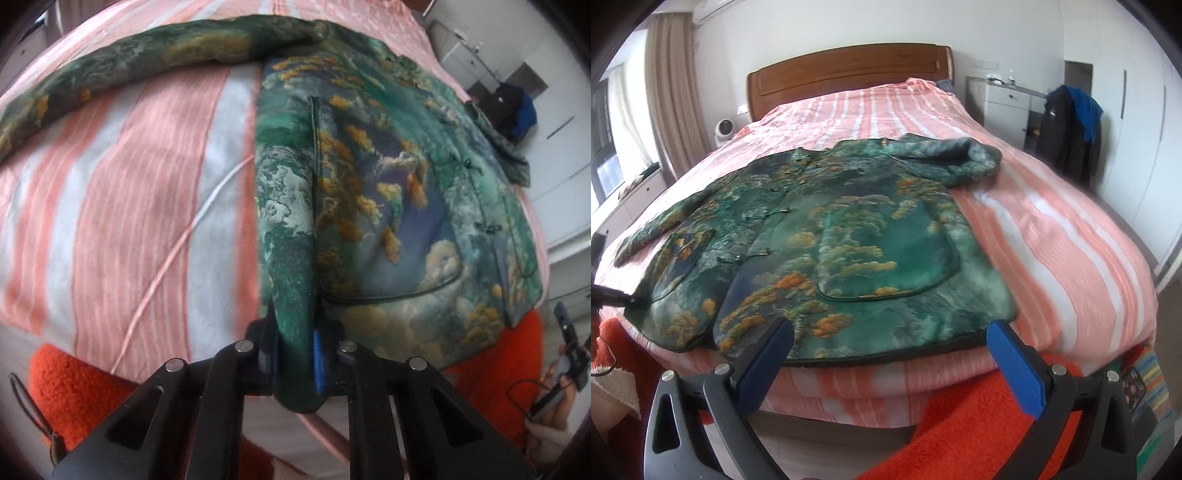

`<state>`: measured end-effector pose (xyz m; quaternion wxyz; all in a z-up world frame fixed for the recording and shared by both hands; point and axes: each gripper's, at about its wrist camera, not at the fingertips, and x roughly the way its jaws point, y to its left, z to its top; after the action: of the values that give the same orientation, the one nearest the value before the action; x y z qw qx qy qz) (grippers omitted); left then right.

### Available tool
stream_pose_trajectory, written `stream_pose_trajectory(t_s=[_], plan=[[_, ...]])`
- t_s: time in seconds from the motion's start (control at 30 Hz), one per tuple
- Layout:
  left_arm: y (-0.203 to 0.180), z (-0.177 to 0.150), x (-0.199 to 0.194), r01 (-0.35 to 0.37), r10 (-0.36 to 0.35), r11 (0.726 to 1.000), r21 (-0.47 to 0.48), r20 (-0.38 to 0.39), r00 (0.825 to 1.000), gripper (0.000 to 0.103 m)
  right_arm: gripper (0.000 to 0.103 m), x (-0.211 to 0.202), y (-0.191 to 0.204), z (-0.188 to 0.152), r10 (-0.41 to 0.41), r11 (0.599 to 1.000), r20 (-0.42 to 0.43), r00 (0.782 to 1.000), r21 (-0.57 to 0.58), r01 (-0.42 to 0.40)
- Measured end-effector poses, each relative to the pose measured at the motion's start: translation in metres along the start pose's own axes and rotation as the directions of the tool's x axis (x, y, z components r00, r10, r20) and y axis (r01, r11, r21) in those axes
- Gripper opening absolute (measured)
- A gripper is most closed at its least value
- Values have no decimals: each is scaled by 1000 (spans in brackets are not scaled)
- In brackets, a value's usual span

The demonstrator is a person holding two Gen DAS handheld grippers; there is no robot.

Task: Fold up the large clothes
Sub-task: 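Pull the sleeve outward from the jacket body with the left tool and release, then grasp the other folded sleeve with the right tool and unfold it outward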

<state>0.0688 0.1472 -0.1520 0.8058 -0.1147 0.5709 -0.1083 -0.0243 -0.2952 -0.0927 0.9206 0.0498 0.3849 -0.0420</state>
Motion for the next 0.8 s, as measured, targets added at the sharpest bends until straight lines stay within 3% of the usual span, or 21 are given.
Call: stream_pose_trajectory(t_s=[0.13, 0.23, 0.37, 0.43, 0.53, 0.63, 0.7, 0.77, 0.8], plan=[[17, -14, -14, -18, 18, 1000, -4, 1, 1000, 10, 103, 3, -12, 13, 0, 1000, -4, 1000, 15, 0], [10, -17, -1, -37, 37, 999, -1, -2, 999, 10, 103, 9, -15, 38, -4, 998, 20, 1000, -63, 6], [-1, -18, 7, -53, 53, 999, 6, 7, 999, 8, 103, 33, -28, 99, 0, 987, 67, 998, -161, 11], [-2, -18, 8, -58, 58, 998, -1, 9, 998, 8, 103, 65, -29, 141, -40, 963, 75, 996, -264, 58], [-4, -13, 12, -70, 70, 997, -15, 19, 997, 12, 102, 126, -23, 190, -103, 905, 51, 993, -410, 115], [-6, -12, 11, -101, 102, 994, -37, 33, 994, 30, 102, 210, -14, 232, -205, 818, -34, 978, -555, 152], [-7, -12, 1, -124, 127, 991, -53, 57, 990, 40, 97, 269, -5, 243, -322, 720, -78, 943, -668, 191], [-8, -11, -12, -134, 139, 989, -61, 83, 987, 49, 87, 308, 4, 244, -420, 628, -66, 905, -741, 237], [-7, -11, -20, -146, 152, 987, -67, 100, 983, 54, 76, 323, 5, 245, -462, 594, -51, 885, -759, 266]])
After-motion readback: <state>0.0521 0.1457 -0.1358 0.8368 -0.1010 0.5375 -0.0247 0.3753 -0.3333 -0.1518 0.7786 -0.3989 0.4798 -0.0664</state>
